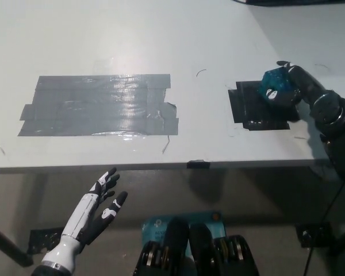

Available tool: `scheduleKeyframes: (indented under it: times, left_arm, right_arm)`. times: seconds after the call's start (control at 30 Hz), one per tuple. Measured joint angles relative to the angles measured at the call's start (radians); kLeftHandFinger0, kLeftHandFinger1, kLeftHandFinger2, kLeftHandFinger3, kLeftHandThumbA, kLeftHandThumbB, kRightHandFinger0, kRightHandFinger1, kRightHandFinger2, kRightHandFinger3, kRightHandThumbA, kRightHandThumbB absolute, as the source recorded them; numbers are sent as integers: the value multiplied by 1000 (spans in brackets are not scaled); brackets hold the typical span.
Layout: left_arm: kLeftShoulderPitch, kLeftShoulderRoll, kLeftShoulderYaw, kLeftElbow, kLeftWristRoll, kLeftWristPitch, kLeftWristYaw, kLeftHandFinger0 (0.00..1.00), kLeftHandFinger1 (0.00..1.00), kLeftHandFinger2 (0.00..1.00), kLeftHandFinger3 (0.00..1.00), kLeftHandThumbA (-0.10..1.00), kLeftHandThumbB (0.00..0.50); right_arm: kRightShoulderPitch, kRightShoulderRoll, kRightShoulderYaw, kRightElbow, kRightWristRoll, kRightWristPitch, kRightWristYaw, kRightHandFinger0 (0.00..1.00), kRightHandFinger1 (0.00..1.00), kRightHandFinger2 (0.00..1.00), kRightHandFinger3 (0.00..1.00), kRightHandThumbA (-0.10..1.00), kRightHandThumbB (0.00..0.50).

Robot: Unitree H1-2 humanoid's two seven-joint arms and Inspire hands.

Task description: A person hands a rubik's cube to the robot and rhe robot picks it up with its right hand and places it on the black spot on the desk infron tof it

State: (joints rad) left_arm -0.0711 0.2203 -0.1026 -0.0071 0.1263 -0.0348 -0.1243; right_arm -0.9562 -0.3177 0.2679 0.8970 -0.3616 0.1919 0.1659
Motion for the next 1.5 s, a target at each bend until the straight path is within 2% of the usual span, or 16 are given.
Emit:
scheduleKeyframes:
  times: [0.03, 0.13, 0.17, 0.23, 0.47, 0.53, 0.73, 0.8, 0.87, 1.0, 1.03, 1.17, 1.27, 1.4, 1.43, 1.5]
  left_arm:
    - [-1, 0, 0, 0, 0, 0, 0, 970, 1000, 1000, 1000, 809, 147]
    - [-6, 0, 0, 0, 0, 0, 0, 973, 1000, 1000, 1000, 810, 143]
    - [-7, 0, 0, 0, 0, 0, 0, 977, 1000, 1000, 1000, 809, 143]
    - [-8, 0, 0, 0, 0, 0, 0, 982, 1000, 1000, 1000, 810, 144]
    - [-11, 2, -1, 0, 1, 0, 0, 989, 1000, 1000, 1000, 819, 150]
    - [-12, 2, -1, 0, 0, 1, -1, 992, 1000, 1000, 1000, 818, 156]
    - [-12, 2, -1, 0, 1, 5, 0, 998, 1000, 1000, 1000, 817, 158]
    - [-12, 2, -1, 0, 0, 7, 0, 997, 1000, 1000, 1000, 815, 155]
    - [-13, 2, -1, 1, 1, 7, 0, 989, 1000, 1000, 1000, 811, 155]
    - [-13, 1, -1, 5, 1, 10, 0, 996, 1000, 1000, 1000, 820, 158]
    - [-13, 1, -1, 5, 1, 10, 0, 996, 1000, 1000, 1000, 833, 161]
    - [-12, -1, -1, 7, 1, 11, 0, 1000, 1000, 1000, 1000, 834, 151]
    - [-10, -2, -2, 8, 0, 11, 0, 1000, 1000, 1000, 1000, 837, 141]
    - [-1, -3, -3, 8, 0, 10, 0, 1000, 1000, 1000, 1000, 838, 143]
    - [3, -3, -3, 8, 0, 10, 0, 1000, 1000, 1000, 1000, 836, 142]
    - [16, -3, -3, 8, 0, 9, 0, 1000, 1000, 1000, 1000, 837, 147]
  right_arm:
    - [0, -2, 1, -8, 3, -2, 12, 1000, 1000, 1000, 1000, 597, 403]
    - [1, -10, -2, -60, 14, -4, 49, 1000, 1000, 1000, 1000, 749, 492]
    - [1, -14, -2, -86, 18, -5, 59, 1000, 1000, 1000, 1000, 767, 500]
    - [1, -24, -5, -140, 25, -6, 74, 1000, 1000, 1000, 1000, 841, 500]
    - [0, -75, -32, -322, 28, 6, 105, 1000, 1000, 1000, 1000, 893, 477]
    - [0, -95, -48, -384, 29, 13, 109, 1000, 1000, 1000, 1000, 954, 499]
    - [0, -143, -111, -605, 32, 51, 114, 1000, 1000, 1000, 1000, 942, 475]
    - [1, -153, -140, -680, 39, 67, 117, 1000, 1000, 1000, 1000, 979, 486]
    - [11, -160, -160, -759, 44, 79, 120, 1000, 1000, 1000, 1000, 972, 430]
    - [70, -157, -187, -913, 52, 95, 125, 1000, 1000, 1000, 1000, 1000, 384]
    - [94, -155, -190, -947, 54, 96, 125, 1000, 1000, 1000, 1000, 1000, 345]
    - [217, -129, -195, -1104, 62, 102, 125, 1000, 1000, 1000, 1000, 976, 321]
    - [355, -83, -196, -1220, 70, 103, 123, 1000, 1000, 1000, 1000, 956, 249]
    - [612, 30, -197, -1366, 87, 88, 101, 1000, 1000, 1000, 1000, 927, 226]
    - [665, 58, -197, -1384, 93, 78, 96, 1000, 1000, 1000, 1000, 942, 230]
    - [789, 115, -196, -1396, 105, 48, 77, 1000, 1000, 1000, 1000, 980, 197]
